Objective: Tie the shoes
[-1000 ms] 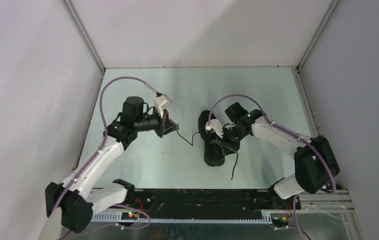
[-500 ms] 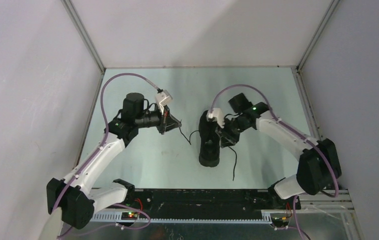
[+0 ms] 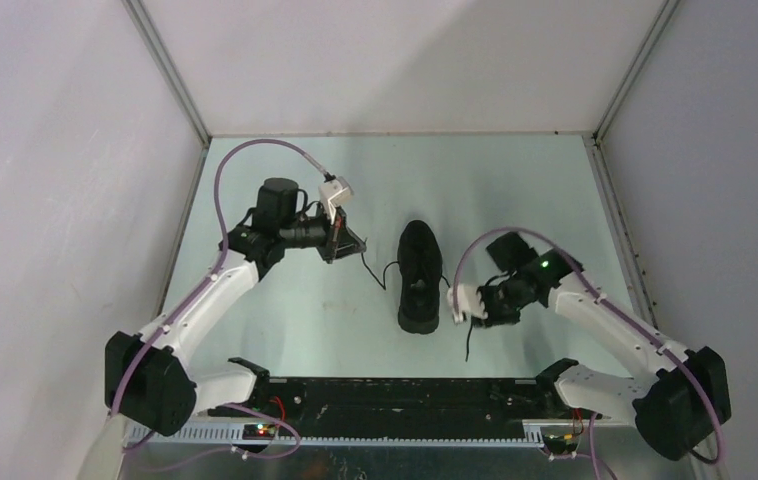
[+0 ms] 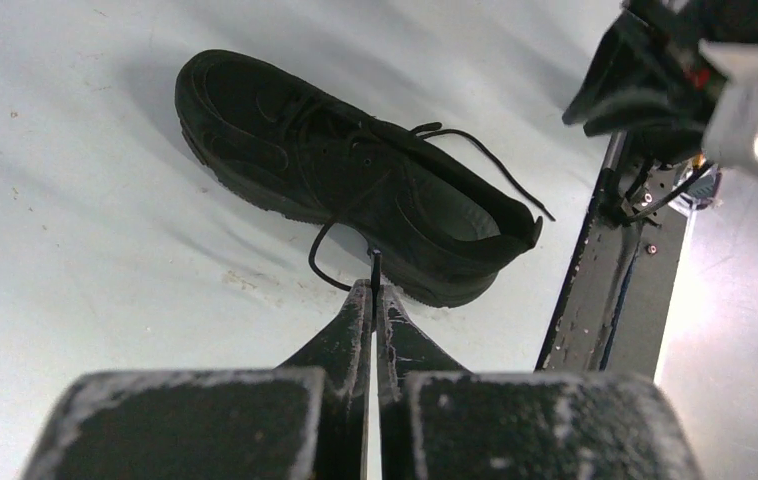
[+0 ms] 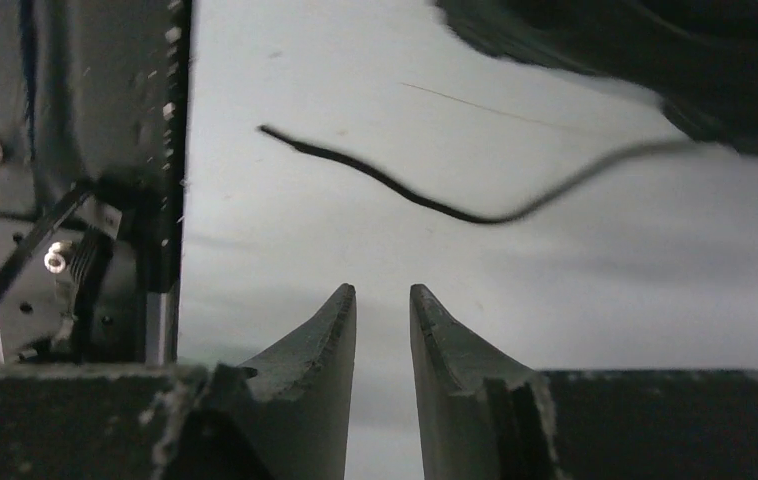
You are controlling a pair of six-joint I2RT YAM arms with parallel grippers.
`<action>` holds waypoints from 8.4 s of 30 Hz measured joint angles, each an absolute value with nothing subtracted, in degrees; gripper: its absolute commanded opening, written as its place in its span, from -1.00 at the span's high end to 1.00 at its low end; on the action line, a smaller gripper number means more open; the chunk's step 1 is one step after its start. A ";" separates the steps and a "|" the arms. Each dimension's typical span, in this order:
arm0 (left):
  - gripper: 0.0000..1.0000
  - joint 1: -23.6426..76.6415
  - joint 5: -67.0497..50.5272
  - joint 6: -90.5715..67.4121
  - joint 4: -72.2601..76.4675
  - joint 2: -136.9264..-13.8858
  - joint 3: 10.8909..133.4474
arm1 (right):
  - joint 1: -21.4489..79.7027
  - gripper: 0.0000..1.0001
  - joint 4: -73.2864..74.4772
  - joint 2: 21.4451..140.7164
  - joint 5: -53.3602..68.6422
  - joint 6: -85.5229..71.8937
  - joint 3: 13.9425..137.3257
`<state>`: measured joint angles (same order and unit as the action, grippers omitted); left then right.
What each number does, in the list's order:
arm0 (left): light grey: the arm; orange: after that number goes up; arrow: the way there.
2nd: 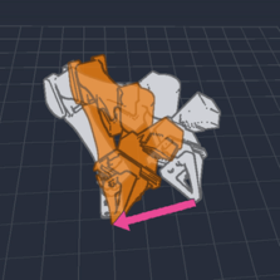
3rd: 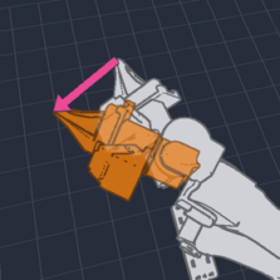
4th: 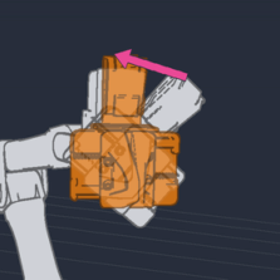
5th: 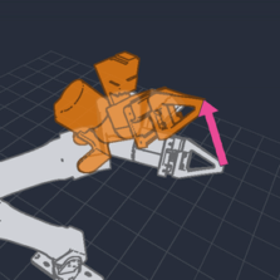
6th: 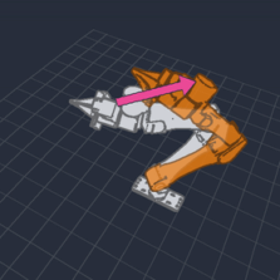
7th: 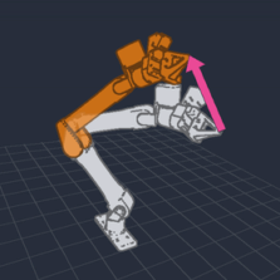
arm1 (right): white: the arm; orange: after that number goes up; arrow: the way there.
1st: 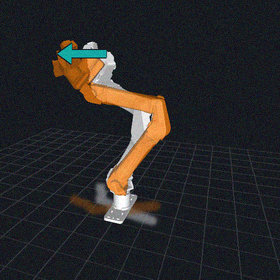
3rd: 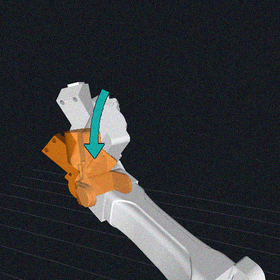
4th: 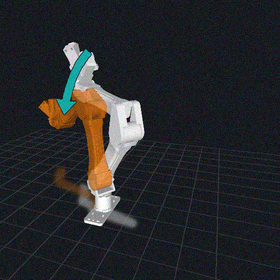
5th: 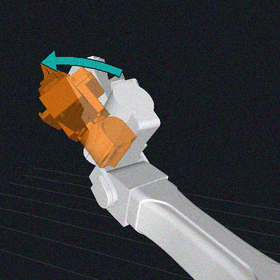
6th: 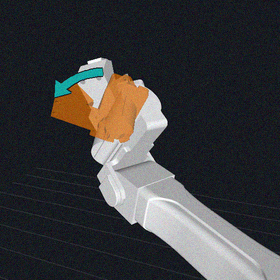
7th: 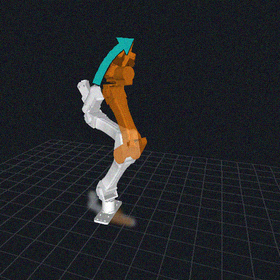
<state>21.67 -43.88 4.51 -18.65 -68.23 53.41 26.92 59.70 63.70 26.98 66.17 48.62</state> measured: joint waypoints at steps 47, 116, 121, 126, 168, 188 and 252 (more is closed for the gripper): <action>1.00 22.22 -46.00 3.11 -20.80 -75.44 64.07 | 40.69 1.00 59.79 63.05 27.62 64.34 74.43; 1.00 38.39 -45.80 15.94 -17.30 -91.88 70.08 | 20.51 1.00 24.21 84.88 52.69 -11.35 69.54; 1.00 38.06 -45.56 15.77 -18.22 -93.03 70.98 | 19.46 1.00 24.14 84.88 52.69 -11.16 69.43; 0.99 37.54 -45.01 12.91 -18.09 -100.57 76.88 | 15.86 1.00 23.64 84.97 52.49 -11.14 69.43; 0.18 39.24 -26.72 0.62 -38.65 -111.66 93.30 | 7.81 1.00 24.38 83.11 52.60 -10.09 68.69; 0.74 40.69 -25.67 2.13 -42.74 -113.34 96.09 | 7.75 1.00 24.45 82.98 52.97 -10.09 68.14; 0.86 46.44 -27.00 12.16 -32.51 -101.84 77.58 | 6.96 1.00 26.20 76.27 52.58 -9.02 65.32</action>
